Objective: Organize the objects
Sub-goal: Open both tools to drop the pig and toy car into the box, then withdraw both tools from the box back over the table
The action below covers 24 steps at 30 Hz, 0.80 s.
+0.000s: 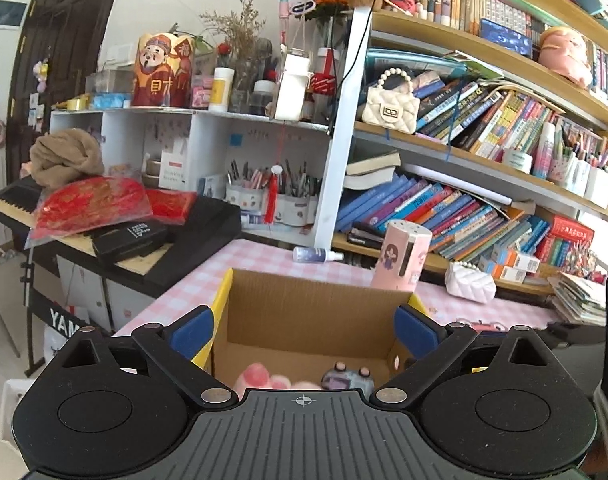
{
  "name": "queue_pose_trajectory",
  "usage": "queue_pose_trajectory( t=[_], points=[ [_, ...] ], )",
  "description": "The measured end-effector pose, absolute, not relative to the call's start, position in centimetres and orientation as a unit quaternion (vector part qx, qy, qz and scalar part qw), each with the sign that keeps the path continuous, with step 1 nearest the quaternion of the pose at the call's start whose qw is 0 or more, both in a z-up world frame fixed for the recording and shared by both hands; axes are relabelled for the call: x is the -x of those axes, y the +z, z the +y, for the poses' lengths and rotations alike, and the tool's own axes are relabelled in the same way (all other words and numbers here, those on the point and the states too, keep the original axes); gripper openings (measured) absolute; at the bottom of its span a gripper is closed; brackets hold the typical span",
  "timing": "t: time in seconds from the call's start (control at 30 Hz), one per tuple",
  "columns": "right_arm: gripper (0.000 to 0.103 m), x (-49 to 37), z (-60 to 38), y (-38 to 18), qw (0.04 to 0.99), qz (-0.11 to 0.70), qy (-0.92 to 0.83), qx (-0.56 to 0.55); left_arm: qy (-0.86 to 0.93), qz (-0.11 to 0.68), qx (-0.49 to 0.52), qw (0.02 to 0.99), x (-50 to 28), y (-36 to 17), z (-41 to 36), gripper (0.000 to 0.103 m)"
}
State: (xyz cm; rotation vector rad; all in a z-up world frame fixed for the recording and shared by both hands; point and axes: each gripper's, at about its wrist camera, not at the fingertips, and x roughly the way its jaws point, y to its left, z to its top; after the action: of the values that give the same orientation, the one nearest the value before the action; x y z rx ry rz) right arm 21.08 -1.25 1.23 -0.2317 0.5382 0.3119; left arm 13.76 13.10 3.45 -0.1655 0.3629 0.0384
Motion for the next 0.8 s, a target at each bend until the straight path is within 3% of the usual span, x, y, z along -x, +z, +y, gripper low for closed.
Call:
queue_pose_trajectory(
  t=[0.33,0.8],
  points=[
    [0.076,-15.2,-3.0,1.7,0.960,0.243,0.106,0.093,0.022,0.200,0.091,0.975,-8.9,2.5,13.5,0.099],
    [0.076,-7.1,-3.4,-0.1,0.956,0.274,0.079,0.067,0.012,0.224,0.080,0.971,-2.0,1.5,13.3,0.099]
  ],
)
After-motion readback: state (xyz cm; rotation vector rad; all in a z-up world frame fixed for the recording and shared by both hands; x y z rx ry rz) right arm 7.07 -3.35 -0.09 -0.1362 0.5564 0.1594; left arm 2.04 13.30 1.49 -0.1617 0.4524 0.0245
